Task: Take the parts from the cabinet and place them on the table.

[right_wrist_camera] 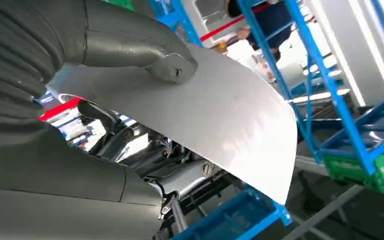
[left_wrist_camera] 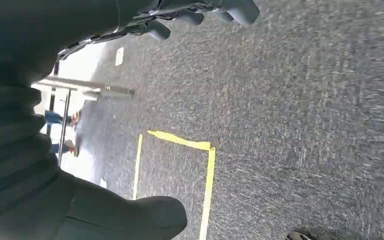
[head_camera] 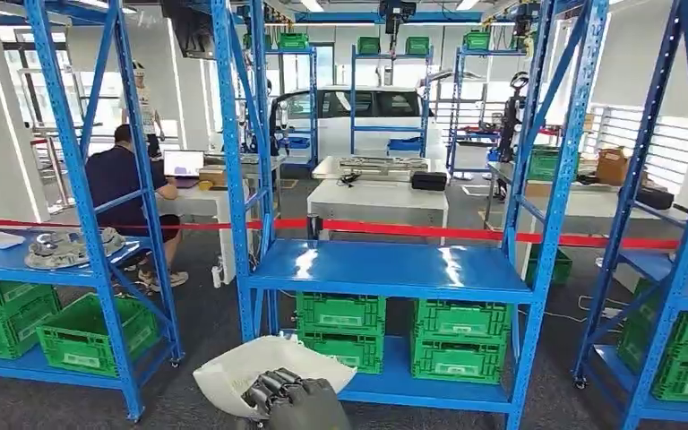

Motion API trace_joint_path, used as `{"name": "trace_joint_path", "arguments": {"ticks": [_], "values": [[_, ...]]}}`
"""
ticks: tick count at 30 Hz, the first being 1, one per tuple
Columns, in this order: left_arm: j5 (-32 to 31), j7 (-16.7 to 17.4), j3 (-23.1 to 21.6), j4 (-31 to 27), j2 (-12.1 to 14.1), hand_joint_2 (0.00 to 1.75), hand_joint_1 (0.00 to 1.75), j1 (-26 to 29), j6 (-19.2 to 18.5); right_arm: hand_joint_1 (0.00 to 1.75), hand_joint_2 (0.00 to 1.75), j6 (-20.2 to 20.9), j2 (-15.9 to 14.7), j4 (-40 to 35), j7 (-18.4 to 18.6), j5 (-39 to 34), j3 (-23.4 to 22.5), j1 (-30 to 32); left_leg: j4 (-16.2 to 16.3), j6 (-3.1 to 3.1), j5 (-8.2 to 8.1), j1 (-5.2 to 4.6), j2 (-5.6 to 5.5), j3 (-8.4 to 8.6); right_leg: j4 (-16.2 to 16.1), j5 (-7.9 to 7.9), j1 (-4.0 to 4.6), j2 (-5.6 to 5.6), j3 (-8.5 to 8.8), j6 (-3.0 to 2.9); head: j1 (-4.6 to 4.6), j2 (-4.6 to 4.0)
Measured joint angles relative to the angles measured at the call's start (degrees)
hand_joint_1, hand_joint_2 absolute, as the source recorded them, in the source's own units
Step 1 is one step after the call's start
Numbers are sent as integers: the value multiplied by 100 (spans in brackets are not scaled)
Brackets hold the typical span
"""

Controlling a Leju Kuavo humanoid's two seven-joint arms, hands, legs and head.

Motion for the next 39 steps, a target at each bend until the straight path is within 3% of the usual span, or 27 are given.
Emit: {"name": "trace_joint_path", "arguments": {"ticks": [1,2,5,6,8,10,12,14,15,16,17,18,21,22,23,24,26,27,29,30,31,32,34,36,37,38,39], "values": [[-9,-11,0,2,-18,175,0,1,-4,175,175,11,0,0,7,-7,0,-1,5,-6,8,30,-45,-10,-434,77,4,223,201,-76,2,0],[-24,-11,2,4,-35,175,0,-2,-9,175,175,17,-2,0,15,-15,2,2,23,-44,21,-11,-95,-39,-529,26,9,233,224,-74,-18,0],[-35,-6,2,11,-44,175,0,75,-9,175,175,26,-7,2,33,-24,2,4,-48,-168,98,37,-213,-74,-546,87,54,110,207,-103,0,0],[-44,4,2,11,-33,175,0,99,-9,175,175,26,-7,2,33,-31,4,6,-49,-190,107,15,-225,-121,-624,155,-26,48,264,-136,0,0],[-57,7,2,22,-72,175,0,117,-9,175,175,20,-13,9,35,-31,7,16,279,-223,-153,2,229,-252,-687,205,-43,-66,281,-190,-24,0],[-79,-13,2,22,-76,175,0,102,-28,175,175,20,-48,15,35,-31,7,71,1157,-300,-599,45,364,-632,-687,204,-45,-219,272,-190,-33,0],[-87,-11,2,24,-85,175,0,116,-59,175,175,20,-81,15,35,-31,11,156,1656,-361,-734,90,400,-831,-685,202,-57,-363,262,-185,-35,0],[-89,-2,2,24,-94,175,0,131,-44,175,175,28,-105,15,35,-28,11,217,1129,-414,-420,134,450,-497,-675,186,-91,-486,266,-130,-35,0],[-90,-4,2,24,-98,175,0,130,-13,175,175,37,-120,15,33,-15,18,232,521,-454,-174,153,562,-143,-650,164,-123,-549,270,-83,-35,0],[-90,-11,2,24,-115,175,0,126,13,175,175,37,-133,15,31,-11,22,239,80,-485,-69,168,762,116,-611,136,-119,-595,274,-31,-37,0],[-90,-13,0,31,-206,175,0,104,37,175,175,46,-151,15,20,2,22,247,14,-431,-171,112,881,183,-583,102,-75,-621,258,35,-61,0],[-90,-15,0,17,-187,175,0,108,79,175,175,72,-170,24,0,9,30,256,10,-310,-142,122,781,137,-589,101,-60,-656,273,68,-15,0],[-61,-28,2,26,-236,175,0,138,166,175,175,116,-173,46,-63,46,57,261,32,-172,-141,110,618,88,-628,100,-79,-800,317,159,-13,0],[-17,-46,2,26,-262,175,0,156,206,175,175,129,-162,48,-81,59,66,257,16,-131,-127,126,560,91,-552,22,-114,-599,298,207,-4,0],[24,-70,4,24,-275,175,0,163,254,175,175,138,-133,48,-105,61,94,239,16,-89,-123,122,517,87,-297,-168,-115,-335,185,194,-2,0],[52,-94,11,20,-278,175,0,162,295,175,175,186,-120,48,-114,59,120,220,17,-58,-114,117,462,76,135,-399,-104,-212,-12,178,7,0],[109,-122,20,20,-280,175,0,168,324,175,175,306,-85,48,-98,52,155,208,17,-20,-111,76,328,63,1071,-756,-72,-140,-472,146,15,0],[140,-120,33,20,-282,175,0,180,348,175,175,354,-59,46,-92,50,192,206,19,-13,-107,51,247,61,1283,-763,-59,-137,-596,116,15,0],[166,-105,55,20,-282,175,0,207,369,175,175,411,-13,15,-85,37,260,205,22,-3,-97,13,95,65,844,-399,-15,-102,-430,14,18,0],[181,-87,61,17,-282,175,0,211,374,175,175,417,17,-13,-81,37,275,200,23,-5,-91,-5,17,68,346,-133,14,-45,-201,-53,18,0],[192,-79,66,20,-291,175,0,212,376,175,175,417,28,-41,-77,37,288,189,23,-10,-82,-12,-65,70,-232,128,41,128,78,-146,20,0],[192,-74,74,22,-332,175,0,220,376,175,175,417,26,-57,-88,33,299,183,23,-33,-65,-13,-106,54,-462,54,41,325,174,-224,9,0],[210,-57,116,6,-317,175,0,243,361,175,175,413,26,-72,-120,15,328,178,5,-106,-35,23,-198,14,-540,96,84,195,180,-171,7,0],[212,-41,142,7,-323,175,0,301,358,175,175,413,31,-94,-147,2,350,176,-38,-180,2,32,-281,3,-577,129,90,136,188,-190,17,0],[212,-28,149,2,-310,175,0,322,359,175,175,413,48,-112,-146,2,354,178,-8,-191,-15,30,-212,-20,-672,202,5,48,255,-189,11,0],[212,-24,151,6,-317,175,0,324,359,175,175,409,61,-120,-155,2,363,175,140,-228,-136,-2,80,-81,-705,216,11,6,279,-204,0,0],[208,-15,151,4,-317,175,0,311,358,175,175,406,61,-129,-162,2,367,166,454,-265,-344,5,253,-230,-705,223,9,-65,280,-231,-15,0]]}}
